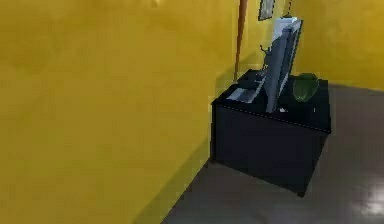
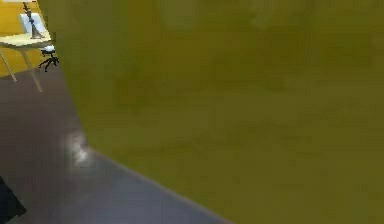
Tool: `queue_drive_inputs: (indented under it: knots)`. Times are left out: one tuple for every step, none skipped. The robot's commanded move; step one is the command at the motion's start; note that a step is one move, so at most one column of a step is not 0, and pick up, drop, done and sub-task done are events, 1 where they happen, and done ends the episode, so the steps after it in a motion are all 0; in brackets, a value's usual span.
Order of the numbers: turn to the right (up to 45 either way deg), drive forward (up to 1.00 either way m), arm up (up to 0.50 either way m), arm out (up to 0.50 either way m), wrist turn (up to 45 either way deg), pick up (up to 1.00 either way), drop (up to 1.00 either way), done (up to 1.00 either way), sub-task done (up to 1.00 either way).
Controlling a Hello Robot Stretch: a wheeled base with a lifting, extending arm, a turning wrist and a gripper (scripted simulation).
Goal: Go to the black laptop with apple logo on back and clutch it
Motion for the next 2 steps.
queue_drive_inputs:
  knots:
    - [18.0, 0.00, 0.00, 0.00, 0.0, 0.00, 0.00, 0.00, 0.00]
    - [0.0, 0.90, 0.00, 0.00, 0.0, 0.00, 0.00, 0.00, 0.00]
